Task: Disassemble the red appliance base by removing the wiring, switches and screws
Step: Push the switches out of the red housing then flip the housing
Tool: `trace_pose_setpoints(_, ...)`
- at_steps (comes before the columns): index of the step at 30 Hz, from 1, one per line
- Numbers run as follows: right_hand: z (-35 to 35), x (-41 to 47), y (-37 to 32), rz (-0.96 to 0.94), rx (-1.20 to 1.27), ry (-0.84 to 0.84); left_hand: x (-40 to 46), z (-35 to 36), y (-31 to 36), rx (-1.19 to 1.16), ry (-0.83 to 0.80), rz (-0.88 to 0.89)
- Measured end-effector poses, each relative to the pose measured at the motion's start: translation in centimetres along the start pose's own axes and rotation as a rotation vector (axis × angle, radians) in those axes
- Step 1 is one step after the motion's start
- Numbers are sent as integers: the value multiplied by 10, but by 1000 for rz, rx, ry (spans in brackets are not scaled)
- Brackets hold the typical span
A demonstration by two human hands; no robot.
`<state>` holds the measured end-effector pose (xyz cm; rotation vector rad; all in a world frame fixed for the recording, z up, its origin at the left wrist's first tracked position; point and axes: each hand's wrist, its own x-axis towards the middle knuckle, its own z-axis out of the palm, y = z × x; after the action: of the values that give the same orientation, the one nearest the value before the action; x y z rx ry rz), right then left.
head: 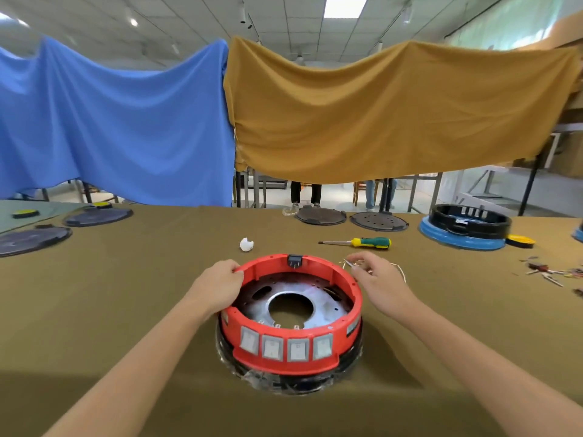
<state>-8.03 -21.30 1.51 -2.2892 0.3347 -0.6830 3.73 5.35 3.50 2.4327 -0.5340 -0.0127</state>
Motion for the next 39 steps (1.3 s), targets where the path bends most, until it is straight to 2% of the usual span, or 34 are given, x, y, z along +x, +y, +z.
trace_pose_setpoints(3,5,-4,19,-18,-220,-47,6,-3,4,-81,-96,-38)
trace_pose_setpoints(6,12,-8,43,-25,-422,-113,11,-3,6,-307,-172,-71)
trace_pose_setpoints(11,15,-5,52,-25,-414,-93,11,10,5,-780,-186,-143)
trace_pose_setpoints(14,10,-5,47,9,-271,-7,13,13,2,-856,-208,-144)
trace_pose_setpoints(17,2,-1,28,19,-83,94,16,11,1,-750,-247,-125)
trace_pose_setpoints(20,1,15,-11,-38,33,35,27,1,3,-482,-347,-97)
trace_pose_setpoints(22,8,34,-39,-115,-61,-105,42,-6,10,-243,-343,-50)
trace_pose_setpoints(25,27,63,-74,-197,-365,-320,59,-3,29,100,-297,147)
trace_pose_setpoints(27,43,74,-79,-194,-448,-361,65,12,34,257,-251,239)
trace_pose_setpoints(30,61,73,-63,-183,-448,-298,68,32,29,512,-166,269)
trace_pose_setpoints(33,63,72,-54,-202,-406,-289,71,31,26,479,-180,257)
trace_pose_setpoints(39,66,78,-57,-174,-424,-414,71,32,26,500,-162,275)
